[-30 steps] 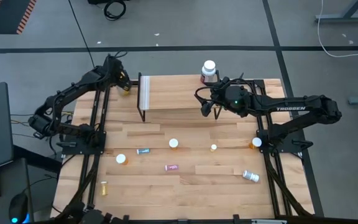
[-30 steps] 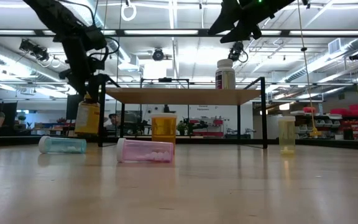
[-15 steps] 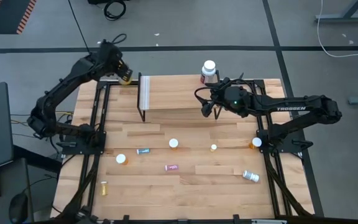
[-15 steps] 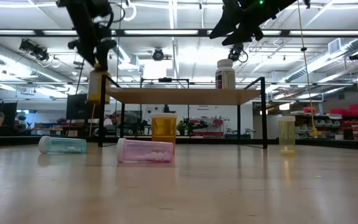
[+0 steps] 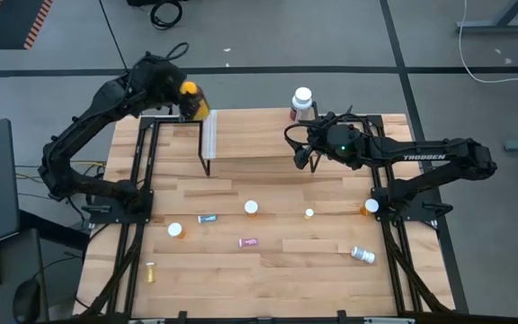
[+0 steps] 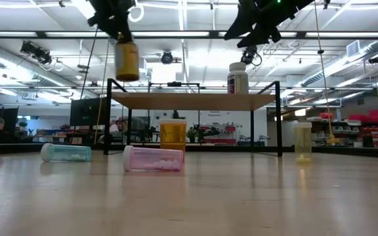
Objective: Pick and place medicine bottles onto shelf by color
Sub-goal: Put the large yellow pill bottle on the shelf
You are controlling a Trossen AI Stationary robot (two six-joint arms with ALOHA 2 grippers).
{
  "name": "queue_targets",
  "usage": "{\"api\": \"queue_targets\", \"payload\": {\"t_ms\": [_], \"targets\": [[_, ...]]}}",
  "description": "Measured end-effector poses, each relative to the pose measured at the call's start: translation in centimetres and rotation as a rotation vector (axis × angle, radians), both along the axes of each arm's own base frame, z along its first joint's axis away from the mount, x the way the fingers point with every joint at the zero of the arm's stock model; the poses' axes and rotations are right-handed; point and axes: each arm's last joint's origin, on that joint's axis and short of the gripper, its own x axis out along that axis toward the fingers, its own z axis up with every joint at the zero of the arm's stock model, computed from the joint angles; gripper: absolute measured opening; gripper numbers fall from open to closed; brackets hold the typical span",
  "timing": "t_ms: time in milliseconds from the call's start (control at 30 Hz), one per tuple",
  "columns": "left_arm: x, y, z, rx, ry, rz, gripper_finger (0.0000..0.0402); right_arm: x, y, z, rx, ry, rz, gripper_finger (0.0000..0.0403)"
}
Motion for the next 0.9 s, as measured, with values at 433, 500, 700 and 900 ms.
{"api": "queue_targets", "payload": {"t_ms": [433, 500, 700, 900], "targets": [[5.2, -0.6, -2.7, 0.003, 0.141, -0.12, 0.023, -0.3, 0.4, 0.1, 0.03, -0.007, 0.005, 0.0345], [5.8, -0.2, -3.3, -0.001, 0.164, -0.11, 0.0231, -0.3, 0.6, 0.1, 0.031, -0.007, 0.012, 0.0345], [7.0, 0.7, -4.1, 0.006, 0.164, -0.105, 0.0231, -0.2, 1.0, 0.1, 0.031, -0.008, 0.029, 0.0345], [7.0, 1.3, -4.3, 0.026, 0.181, -0.05, 0.0231, -0.3, 1.0, 0.1, 0.03, -0.01, 0.031, 0.0345]]}}
